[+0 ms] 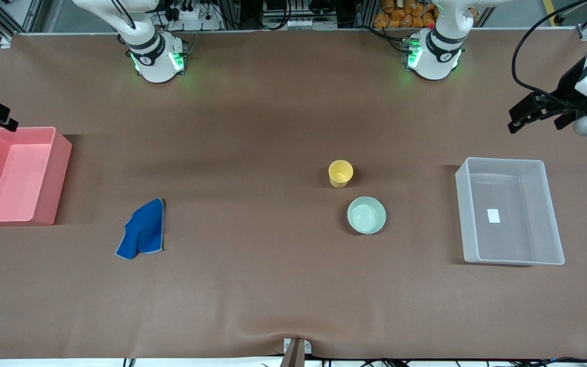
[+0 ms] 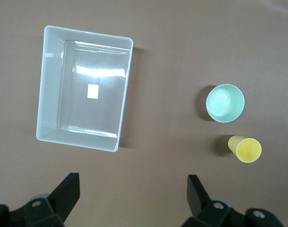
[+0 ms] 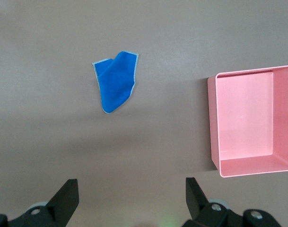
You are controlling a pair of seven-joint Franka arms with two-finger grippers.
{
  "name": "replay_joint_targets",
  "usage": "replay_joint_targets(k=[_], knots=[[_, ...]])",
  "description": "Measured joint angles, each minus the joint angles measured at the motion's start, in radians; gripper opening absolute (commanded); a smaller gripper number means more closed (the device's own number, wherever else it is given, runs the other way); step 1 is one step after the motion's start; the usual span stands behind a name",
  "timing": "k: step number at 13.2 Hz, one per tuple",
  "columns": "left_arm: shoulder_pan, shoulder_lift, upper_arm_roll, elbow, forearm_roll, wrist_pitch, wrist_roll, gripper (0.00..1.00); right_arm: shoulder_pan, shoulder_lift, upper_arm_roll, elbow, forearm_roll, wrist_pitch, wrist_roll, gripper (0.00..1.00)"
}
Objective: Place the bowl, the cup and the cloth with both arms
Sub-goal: 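Move the left gripper toward the yellow cup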
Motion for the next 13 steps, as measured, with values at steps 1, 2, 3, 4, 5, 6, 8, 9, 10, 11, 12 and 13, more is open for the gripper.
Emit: replay_joint_targets(k=[1, 2, 3, 4, 5, 6, 8, 9, 10, 11, 12, 13], knots=[[-0.001, 0.000, -0.003, 0.001, 0.000, -0.003, 0.000, 1.00, 0.000, 0.000, 0.000, 0.000, 0.000, 0.000, 0.000, 1.00], [-0.002, 0.000, -0.009, 0.001, 0.000, -0.007, 0.000, 1.00, 0.000, 0.000, 0.000, 0.000, 0.000, 0.000, 0.000, 1.00], [-0.004, 0.000, -0.013, 0.001, 0.000, -0.010, 0.000, 1.00, 0.000, 0.000, 0.000, 0.000, 0.000, 0.000, 0.000, 1.00], [-0.006, 0.000, -0.014, 0.001, 0.000, -0.011, 0.000, 1.00, 0.000, 0.000, 0.000, 0.000, 0.000, 0.000, 0.000, 1.00], [-0.008, 0.000, -0.016, 0.001, 0.003, -0.013, 0.000, 1.00, 0.000, 0.000, 0.000, 0.000, 0.000, 0.000, 0.000, 1.00], [-0.008, 0.000, -0.016, 0.001, 0.004, -0.014, 0.000, 1.00, 0.000, 0.000, 0.000, 0.000, 0.000, 0.000, 0.000, 1.00], [-0.008, 0.000, -0.021, 0.000, 0.005, -0.019, 0.000, 1.00, 0.000, 0.000, 0.000, 0.000, 0.000, 0.000, 0.000, 1.00], [-0.008, 0.001, -0.027, 0.000, 0.005, -0.029, 0.000, 1.00, 0.000, 0.000, 0.000, 0.000, 0.000, 0.000, 0.000, 1.00], [-0.008, 0.001, -0.035, -0.001, 0.005, -0.036, 0.000, 1.00, 0.000, 0.000, 0.000, 0.000, 0.000, 0.000, 0.000, 1.00], [-0.008, 0.001, -0.045, -0.002, 0.005, -0.039, 0.000, 1.00, 0.000, 0.000, 0.000, 0.000, 0.000, 0.000, 0.000, 1.00], [-0.008, 0.001, -0.055, -0.006, 0.003, -0.040, 0.000, 1.00, 0.000, 0.000, 0.000, 0.000, 0.000, 0.000, 0.000, 1.00], [-0.009, 0.002, -0.070, -0.015, -0.010, -0.038, 0.000, 1.00, 0.000, 0.000, 0.000, 0.000, 0.000, 0.000, 0.000, 1.00]])
